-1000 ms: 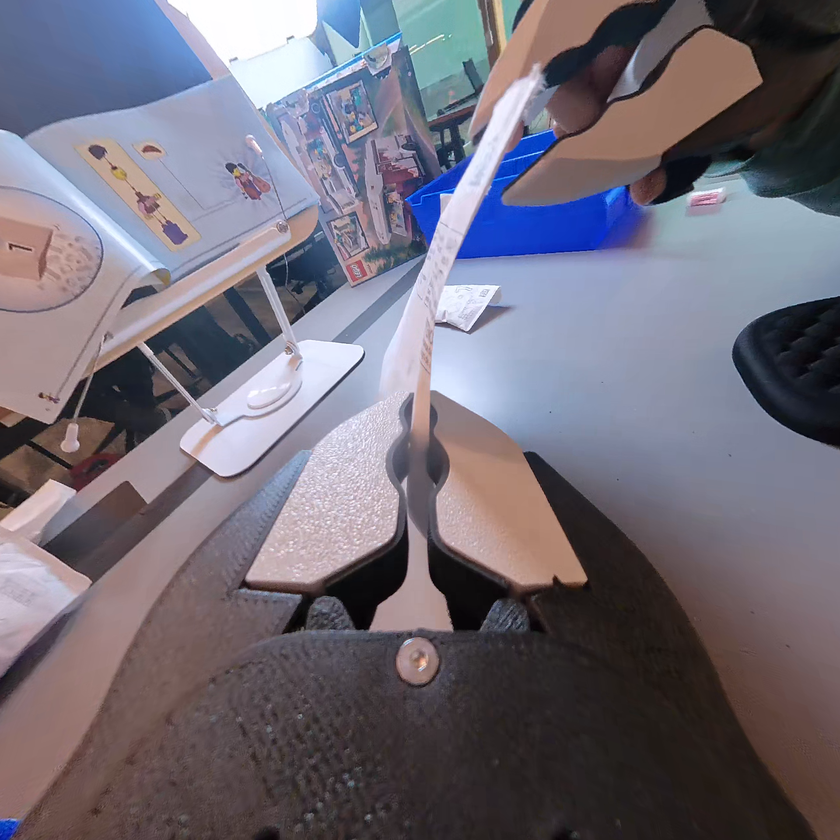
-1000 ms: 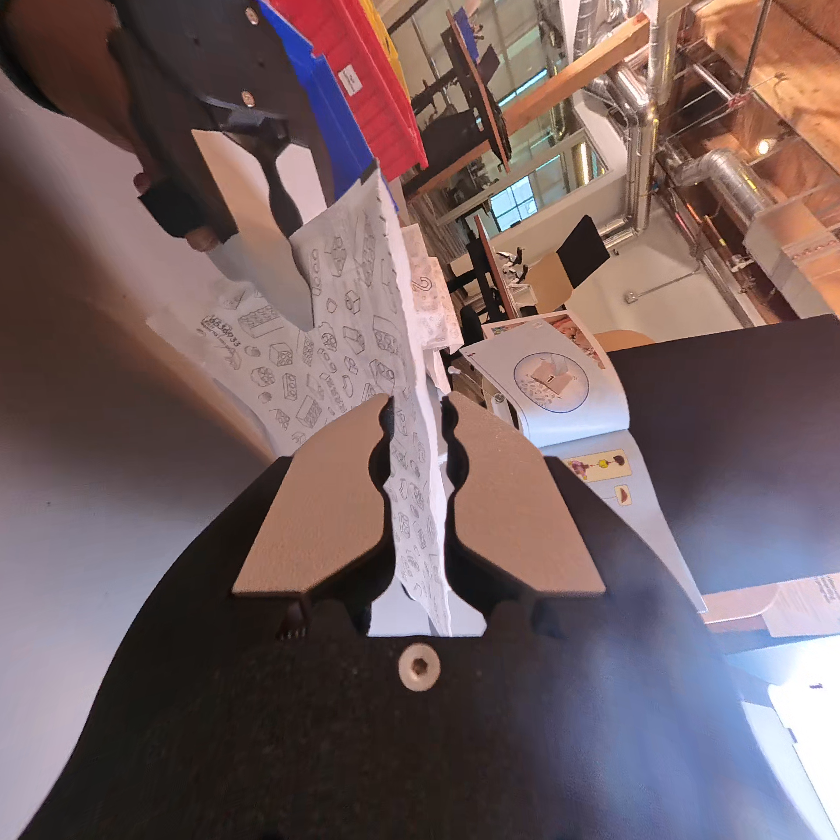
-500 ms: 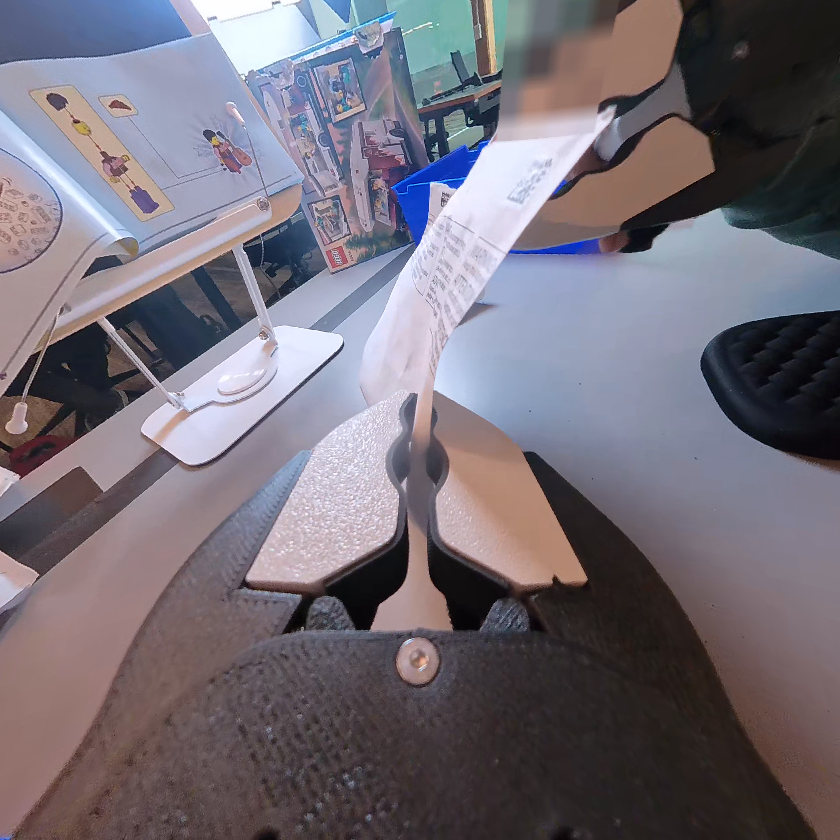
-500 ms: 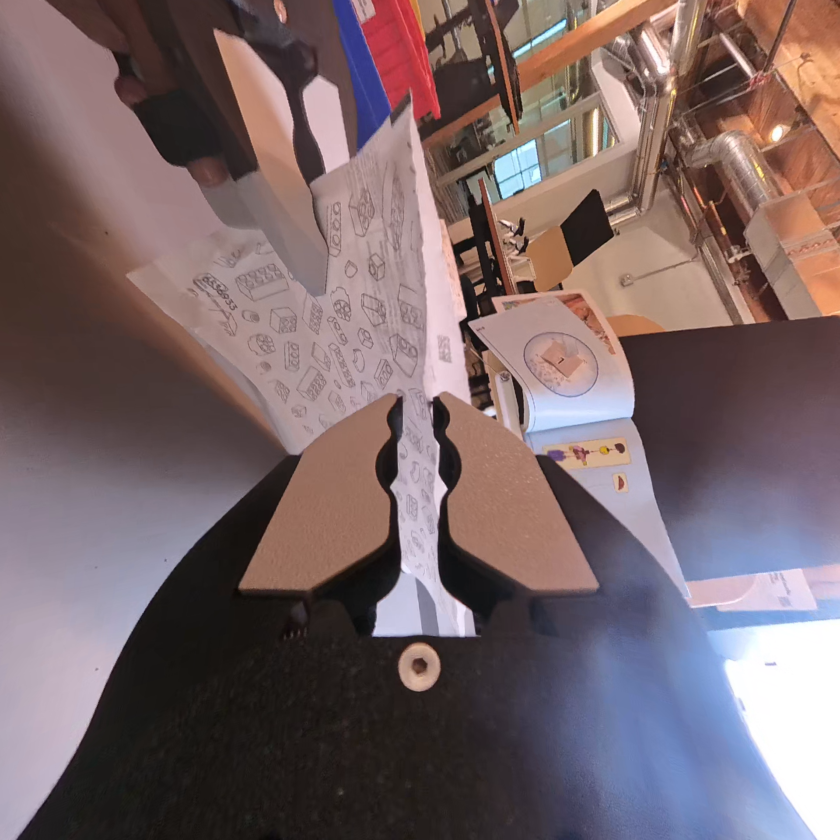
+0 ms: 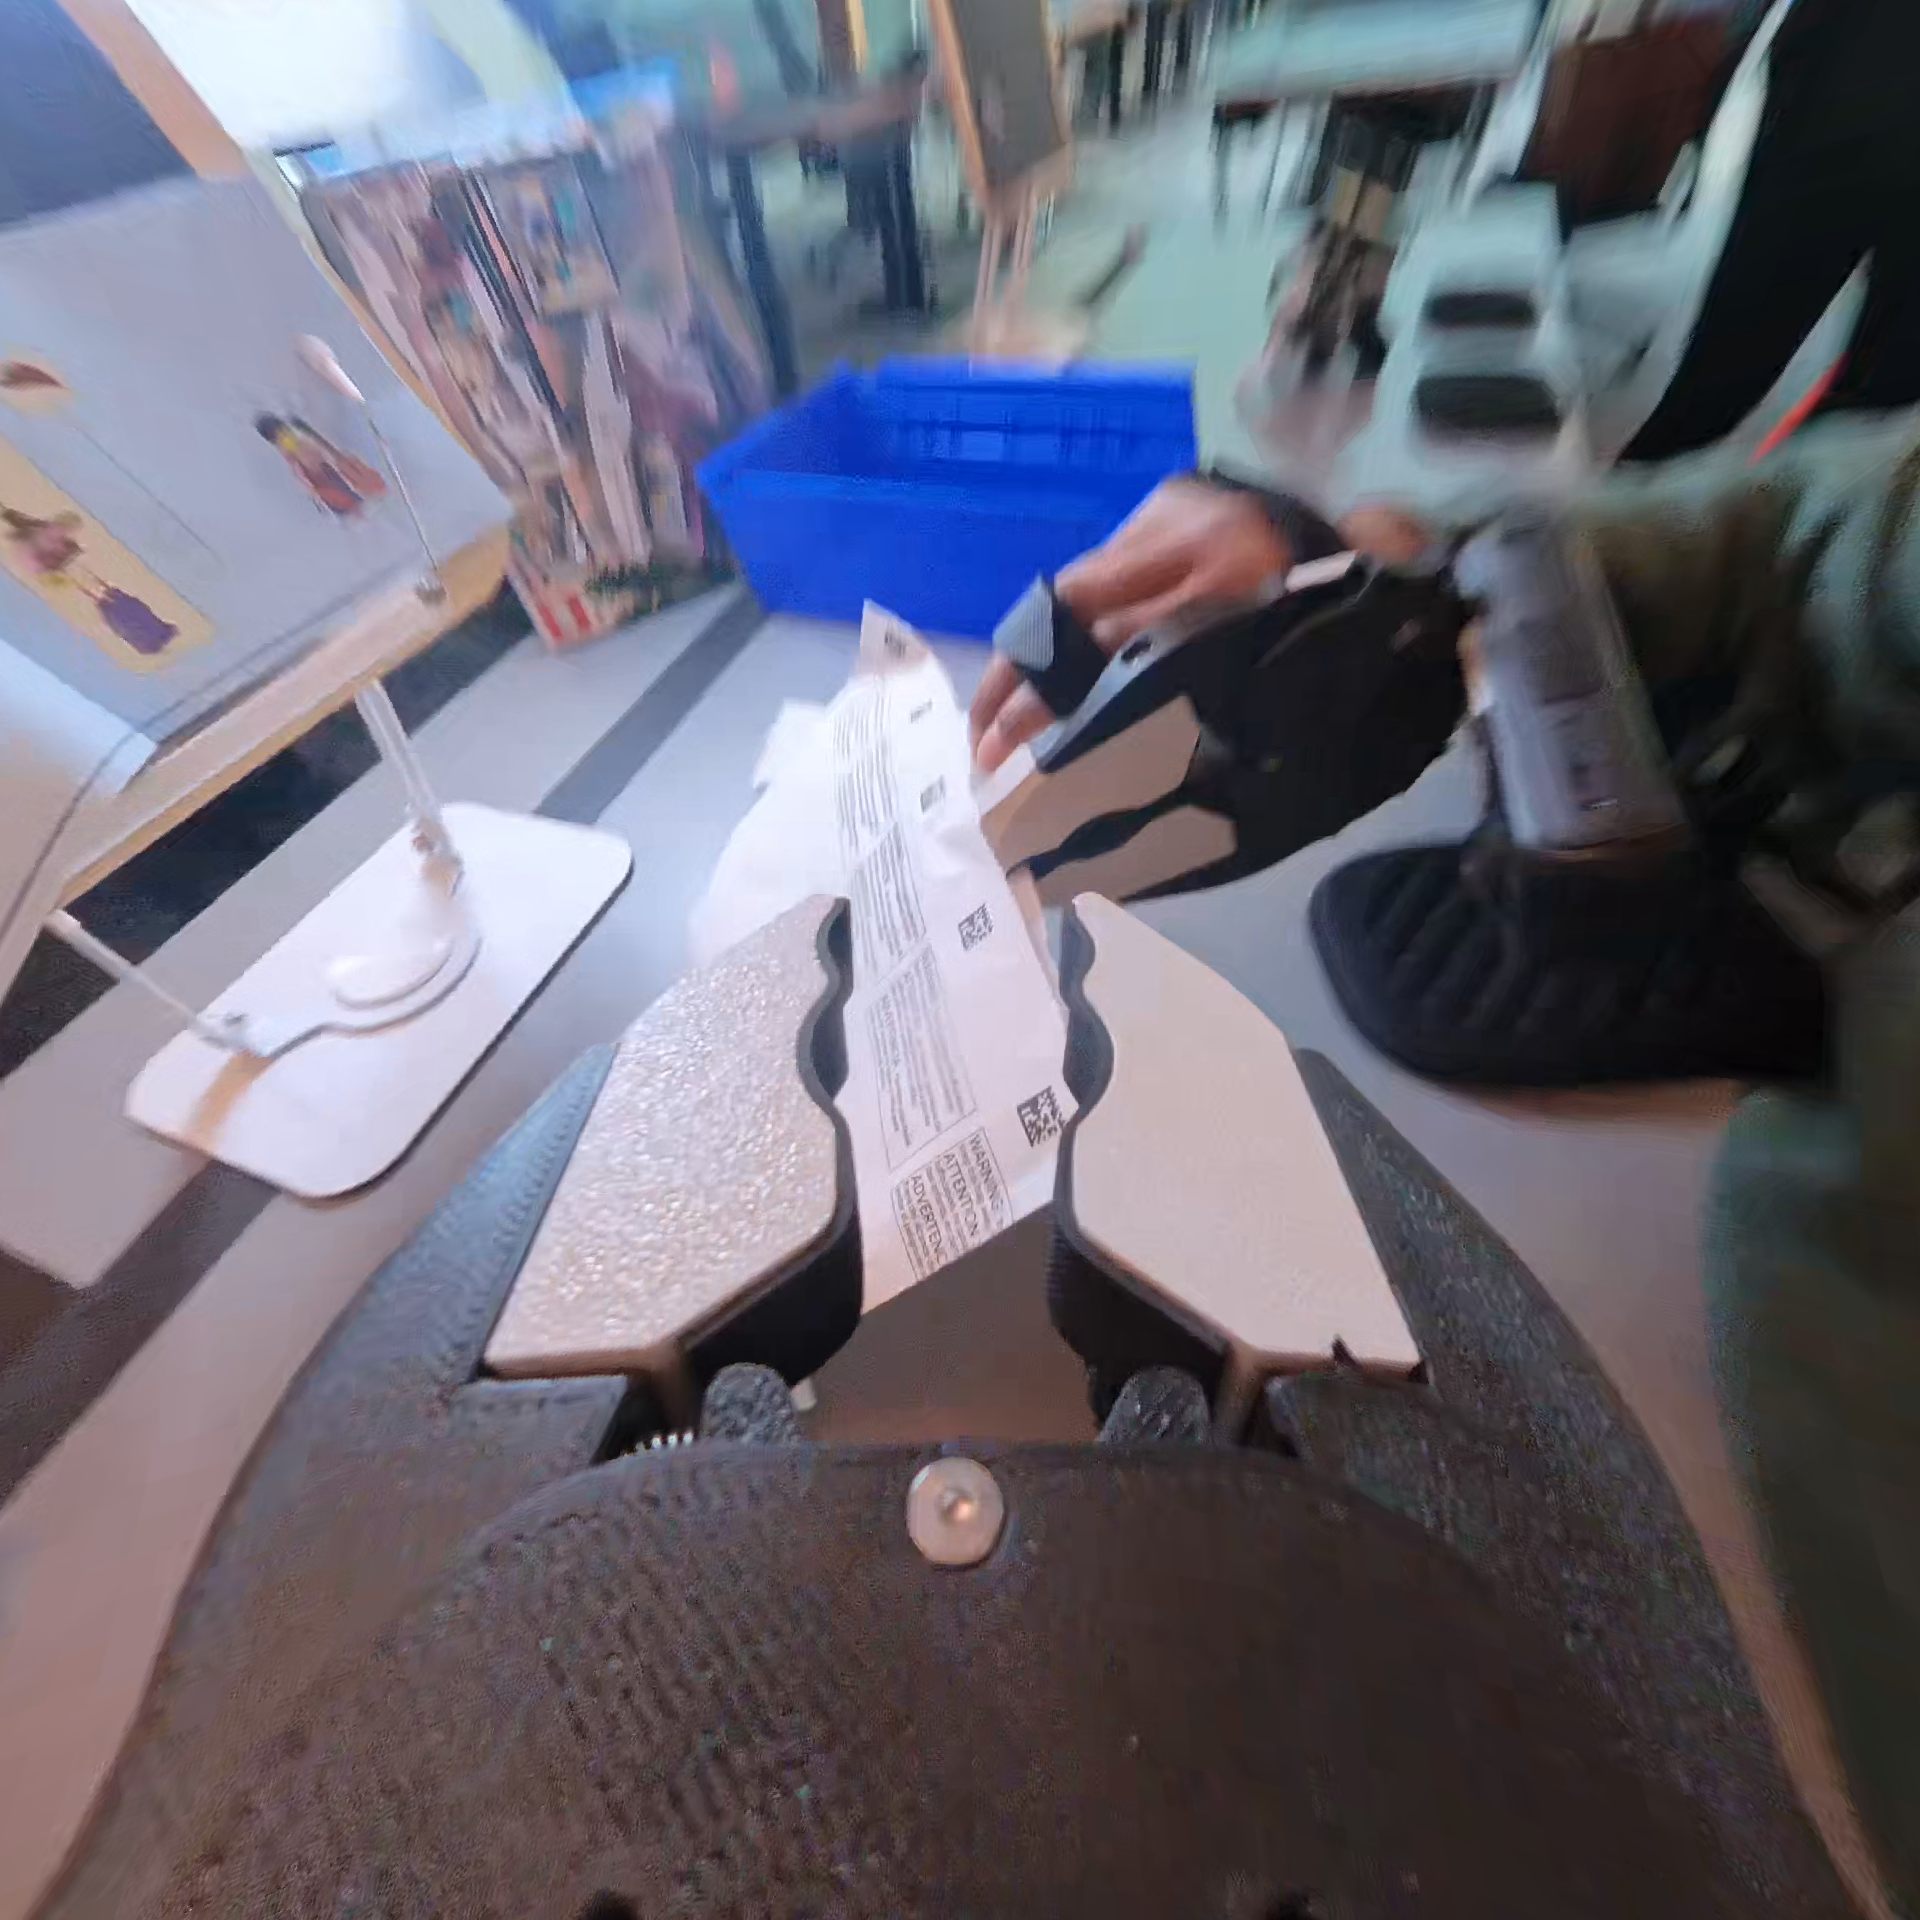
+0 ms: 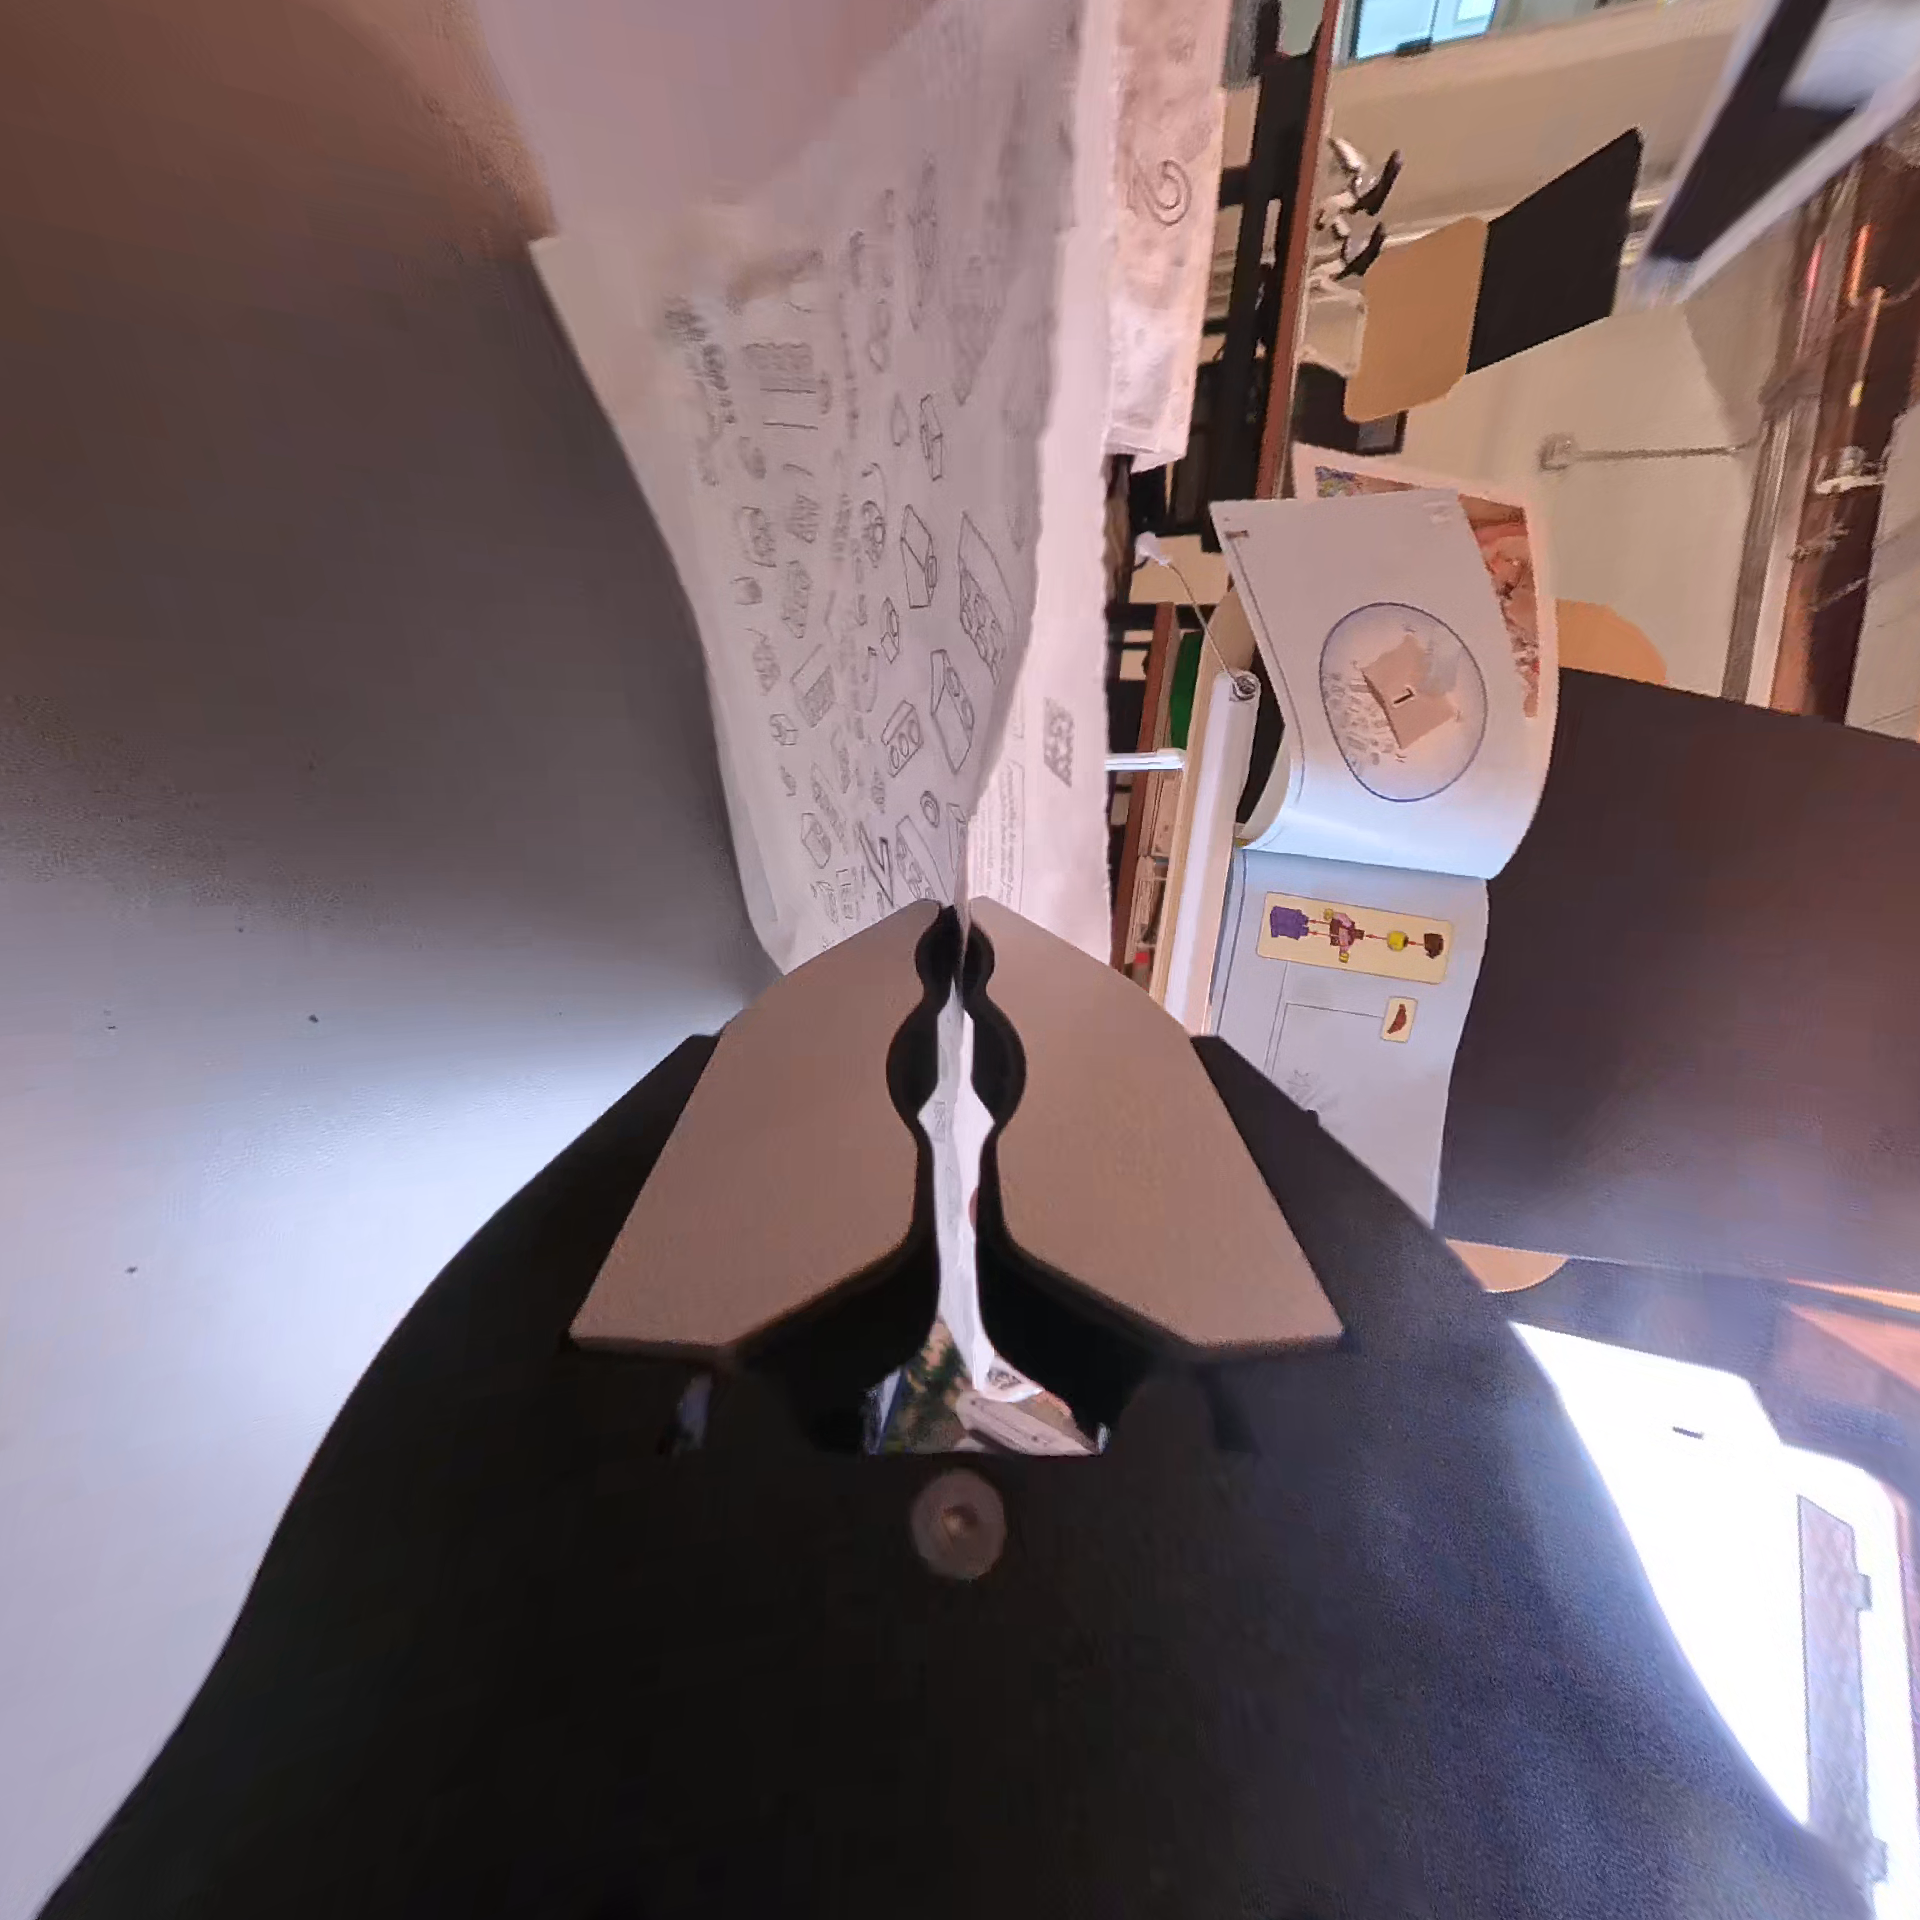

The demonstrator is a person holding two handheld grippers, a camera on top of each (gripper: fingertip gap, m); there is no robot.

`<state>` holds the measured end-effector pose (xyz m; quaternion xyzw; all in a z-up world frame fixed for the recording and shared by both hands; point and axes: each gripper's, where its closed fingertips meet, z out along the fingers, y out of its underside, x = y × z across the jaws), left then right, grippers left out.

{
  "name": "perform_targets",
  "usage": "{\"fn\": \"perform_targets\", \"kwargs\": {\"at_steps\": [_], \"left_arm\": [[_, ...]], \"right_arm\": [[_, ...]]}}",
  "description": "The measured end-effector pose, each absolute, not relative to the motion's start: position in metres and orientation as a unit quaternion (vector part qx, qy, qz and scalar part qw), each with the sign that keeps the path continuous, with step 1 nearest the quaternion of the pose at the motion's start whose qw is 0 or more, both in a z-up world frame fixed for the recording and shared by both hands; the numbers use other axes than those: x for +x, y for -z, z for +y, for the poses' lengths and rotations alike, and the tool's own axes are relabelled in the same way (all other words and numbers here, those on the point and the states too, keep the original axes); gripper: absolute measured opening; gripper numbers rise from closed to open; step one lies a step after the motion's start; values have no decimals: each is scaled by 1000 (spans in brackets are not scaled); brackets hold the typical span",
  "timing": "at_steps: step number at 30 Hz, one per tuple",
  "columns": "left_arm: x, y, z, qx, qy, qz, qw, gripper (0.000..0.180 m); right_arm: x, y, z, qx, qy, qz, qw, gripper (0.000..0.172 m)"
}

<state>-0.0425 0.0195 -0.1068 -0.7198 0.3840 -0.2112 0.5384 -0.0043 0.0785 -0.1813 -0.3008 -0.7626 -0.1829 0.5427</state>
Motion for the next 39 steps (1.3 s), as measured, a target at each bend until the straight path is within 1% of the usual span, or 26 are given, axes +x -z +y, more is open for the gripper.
{"fn": "perform_targets", "kwargs": {"at_steps": [1, 3, 6, 7, 9, 11, 13, 17, 20, 24, 25, 27, 29, 31, 33, 36, 37, 39], "left_arm": [[-35, 121, 27, -738, 159, 414, 509, 41], [-24, 141, 45, -751, 82, 448, 478, 34], [-13, 172, 52, -779, 62, 481, 398, 30], [-12, 177, 55, -781, 49, 487, 387, 30], [-8, 180, 56, -781, 42, 496, 378, 24], [2, 179, 48, -781, 71, 500, 368, 29], [6, 174, 48, -778, 76, 496, 378, 31], [-4, 182, 55, -786, 31, 499, 364, 35], [-9, 186, 55, -778, -16, 517, 357, 29], [-20, 185, 64, -740, -155, 550, 355, 22], [-24, 182, 71, -725, -199, 553, 360, 18], [-36, 171, 87, -707, -252, 547, 371, 3], [-45, 166, 95, -733, -221, 524, 372, 0], [-61, 163, 104, -751, -220, 507, 362, 0], [-58, 171, 101, -775, -161, 497, 356, 1], [-54, 176, 99, -773, -159, 497, 361, 1], [-51, 175, 97, -772, -156, 497, 364, 1], [-46, 171, 91, -771, -146, 498, 370, 1]], "right_arm": [[-7, 184, 76, -298, 190, -766, 536, 0], [-12, 186, 68, -293, 200, -772, 528, 0], [-11, 191, 63, -299, 210, -776, 513, 0], [-9, 194, 62, -302, 211, -779, 508, 0], [-5, 195, 64, -302, 217, -777, 508, 0], [-1, 197, 66, -311, 213, -777, 504, 0], [2, 197, 68, -312, 214, -776, 504, 0], [1, 195, 64, -306, 207, -774, 514, 0], [0, 198, 61, -304, 202, -776, 514, 0], [-3, 199, 60, -294, 214, -778, 512, 0], [-5, 200, 61, -292, 219, -778, 511, 0], [-7, 209, 57, -292, 210, -792, 493, 0], [-3, 235, 48, -295, 196, -822, 445, 0], [6, 269, 34, -272, 183, -863, 385, 0], [14, 285, 27, -265, 186, -877, 354, 0], [19, 289, 22, -288, 152, -885, 333, 0], [18, 287, 19, -304, 123, -884, 332, 1], [14, 272, 9, -356, 32, -869, 341, 9]]}}
